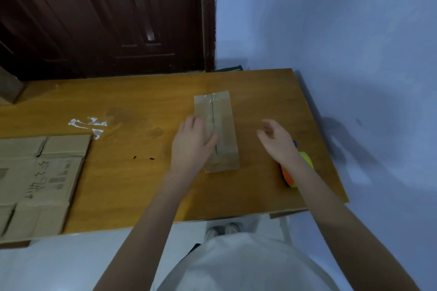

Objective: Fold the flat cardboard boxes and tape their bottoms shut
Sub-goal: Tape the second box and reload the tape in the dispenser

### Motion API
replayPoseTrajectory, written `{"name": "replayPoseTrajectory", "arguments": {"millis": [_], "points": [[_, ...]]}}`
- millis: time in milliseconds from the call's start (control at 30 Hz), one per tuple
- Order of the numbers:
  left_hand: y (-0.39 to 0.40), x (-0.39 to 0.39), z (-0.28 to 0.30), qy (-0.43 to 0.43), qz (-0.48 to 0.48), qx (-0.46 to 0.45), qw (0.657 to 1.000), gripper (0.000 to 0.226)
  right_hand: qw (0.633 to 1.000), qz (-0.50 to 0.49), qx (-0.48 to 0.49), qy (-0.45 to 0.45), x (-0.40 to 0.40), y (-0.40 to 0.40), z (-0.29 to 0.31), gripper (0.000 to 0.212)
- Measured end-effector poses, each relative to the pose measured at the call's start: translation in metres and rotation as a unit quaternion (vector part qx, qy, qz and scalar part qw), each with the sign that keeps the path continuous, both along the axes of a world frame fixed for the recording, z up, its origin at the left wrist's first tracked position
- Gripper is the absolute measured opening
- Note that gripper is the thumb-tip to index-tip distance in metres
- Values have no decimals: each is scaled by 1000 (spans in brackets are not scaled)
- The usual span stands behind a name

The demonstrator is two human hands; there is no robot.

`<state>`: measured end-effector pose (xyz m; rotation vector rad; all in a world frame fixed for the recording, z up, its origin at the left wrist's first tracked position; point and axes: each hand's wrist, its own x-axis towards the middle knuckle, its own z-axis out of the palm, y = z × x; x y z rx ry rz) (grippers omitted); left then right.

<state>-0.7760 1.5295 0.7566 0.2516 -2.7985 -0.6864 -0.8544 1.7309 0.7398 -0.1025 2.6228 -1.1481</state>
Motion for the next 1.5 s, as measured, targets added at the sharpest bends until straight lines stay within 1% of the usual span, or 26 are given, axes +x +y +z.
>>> {"name": "replayPoseTrajectory", "arguments": {"millis": [33, 67, 133, 200, 267, 400, 467, 533, 633, 800, 867, 933, 967, 1000, 1133, 1267, 1333, 1400, 1500], "points": [[13, -3, 7, 42, -34, -13, 998, 42, 999, -7, 27, 23, 2, 8, 0, 49], [28, -7, 10, 63, -74, -14, 995, 41, 998, -16, 53, 44, 4, 17, 0, 49], [60, -16, 11, 61, -156, -4, 986, 43, 992, -46, 95, 75, 10, 36, -3, 50], [91, -24, 0, 30, -224, 0, 974, 44, 985, -90, 117, 84, 19, 56, -11, 56], [115, -30, -17, -21, -271, -4, 962, 44, 983, -136, 116, 52, 32, 74, -21, 68], [141, -42, -50, -125, -317, -28, 940, 52, 978, -192, 81, -29, 63, 94, -49, 89], [147, -49, -60, -164, -330, -23, 929, 58, 970, -228, 63, -59, 77, 94, -64, 98], [152, -55, -66, -185, -341, -20, 922, 63, 961, -262, 41, -75, 87, 90, -77, 103], [158, -64, -69, -196, -351, -22, 915, 65, 954, -291, 12, -72, 90, 84, -89, 98], [161, -71, -70, -218, -365, -14, 905, 62, 944, -323, -36, -59, 76, 82, -96, 83], [162, -72, -72, -222, -366, -10, 904, 61, 942, -329, -51, -48, 72, 83, -99, 66], [161, -72, -71, -219, -368, -3, 904, 60, 938, -342, -60, -21, 72, 85, -101, 43], [161, -72, -69, -215, -368, 4, 904, 60, 934, -352, -64, -3, 72, 87, -100, 36], [160, -71, -67, -209, -370, 15, 905, 62, 930, -362, -69, 16, 73, 89, -98, 33], [155, -70, -45, -161, -383, 79, 906, 72, 925, -360, -72, 95, 73, 94, -80, 34], [152, -70, -16, -123, -392, 132, 902, 72, 923, -336, -108, 152, 69, 96, -55, 33], [147, -69, -1, -101, -387, 150, 904, 69, 924, -323, -107, 174, 66, 97, -43, 35], [140, -67, 14, -74, -378, 164, 908, 67, 928, -301, -96, 199, 65, 96, -30, 38], [130, -64, 35, -37, -385, 168, 907, 68, 934, -242, -89, 246, 64, 93, -14, 41]]}}
